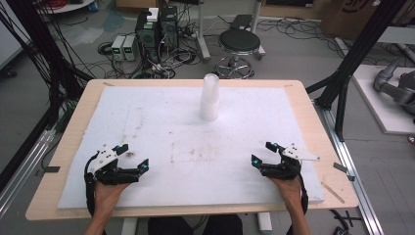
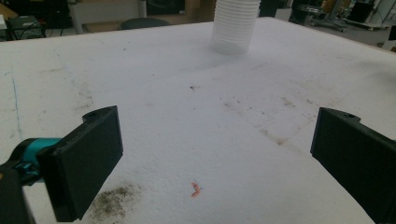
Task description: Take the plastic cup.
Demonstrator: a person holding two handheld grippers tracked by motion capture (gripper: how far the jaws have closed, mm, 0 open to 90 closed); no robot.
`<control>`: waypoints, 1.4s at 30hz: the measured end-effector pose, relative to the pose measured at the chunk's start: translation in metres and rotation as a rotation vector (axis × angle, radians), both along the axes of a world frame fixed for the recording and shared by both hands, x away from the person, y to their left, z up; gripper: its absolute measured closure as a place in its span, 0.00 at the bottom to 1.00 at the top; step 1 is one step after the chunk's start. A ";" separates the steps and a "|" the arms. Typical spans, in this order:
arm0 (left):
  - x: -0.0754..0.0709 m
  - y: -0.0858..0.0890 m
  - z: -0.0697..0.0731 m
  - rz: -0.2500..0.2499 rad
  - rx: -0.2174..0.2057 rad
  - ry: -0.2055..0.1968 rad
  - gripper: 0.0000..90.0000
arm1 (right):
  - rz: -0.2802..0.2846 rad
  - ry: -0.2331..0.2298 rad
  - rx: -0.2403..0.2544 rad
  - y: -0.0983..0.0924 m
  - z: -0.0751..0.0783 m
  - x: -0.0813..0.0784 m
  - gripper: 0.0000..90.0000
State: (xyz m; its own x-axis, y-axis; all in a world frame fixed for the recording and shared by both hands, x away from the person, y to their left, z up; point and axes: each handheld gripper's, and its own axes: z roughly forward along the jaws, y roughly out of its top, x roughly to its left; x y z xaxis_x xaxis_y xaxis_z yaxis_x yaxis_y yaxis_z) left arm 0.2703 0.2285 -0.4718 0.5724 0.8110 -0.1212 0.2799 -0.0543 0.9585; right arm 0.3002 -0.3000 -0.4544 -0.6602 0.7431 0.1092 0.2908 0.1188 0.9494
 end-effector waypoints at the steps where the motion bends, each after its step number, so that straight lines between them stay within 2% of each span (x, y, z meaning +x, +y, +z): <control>1: 0.000 0.000 0.000 0.001 -0.002 0.000 0.03 | 0.011 -0.003 -0.003 0.000 0.000 0.001 0.18; 4: 0.000 -0.001 0.000 0.002 0.000 -0.001 0.03 | 0.034 0.012 0.012 -0.002 0.002 0.002 0.18; 8: 0.000 -0.001 0.000 -0.004 0.003 0.001 0.03 | 0.029 -0.027 0.022 -0.005 0.016 0.003 0.18; 13: 0.001 0.000 0.000 -0.005 -0.009 0.015 0.03 | 0.043 -0.053 -0.007 -0.006 0.057 0.011 0.18; 18: 0.001 0.000 0.000 -0.013 -0.005 0.011 0.03 | 0.056 -0.067 -0.044 -0.004 0.104 0.028 0.18; 19: 0.001 0.000 0.000 -0.013 -0.005 0.011 0.03 | 0.056 -0.067 -0.044 -0.004 0.104 0.028 0.18; 20: 0.001 0.000 0.000 -0.015 -0.005 0.012 0.03 | 0.059 -0.071 -0.060 -0.002 0.120 0.036 0.18; 25: 0.002 0.001 0.000 -0.016 -0.023 0.022 0.03 | 0.077 -0.055 -0.118 0.007 0.150 0.054 0.18; 32: 0.004 0.001 0.000 -0.025 -0.014 0.037 0.03 | 0.125 -0.034 -0.180 0.024 0.177 0.079 0.18; 37: 0.004 0.001 0.000 -0.020 -0.022 0.039 0.03 | 0.171 -0.013 -0.209 0.038 0.190 0.105 0.18; 41: 0.004 0.000 0.000 -0.020 -0.009 0.032 0.03 | 0.200 0.011 -0.245 0.052 0.200 0.129 0.18; 42: 0.004 0.000 0.000 -0.020 -0.009 0.032 0.03 | 0.200 0.011 -0.245 0.052 0.200 0.129 0.18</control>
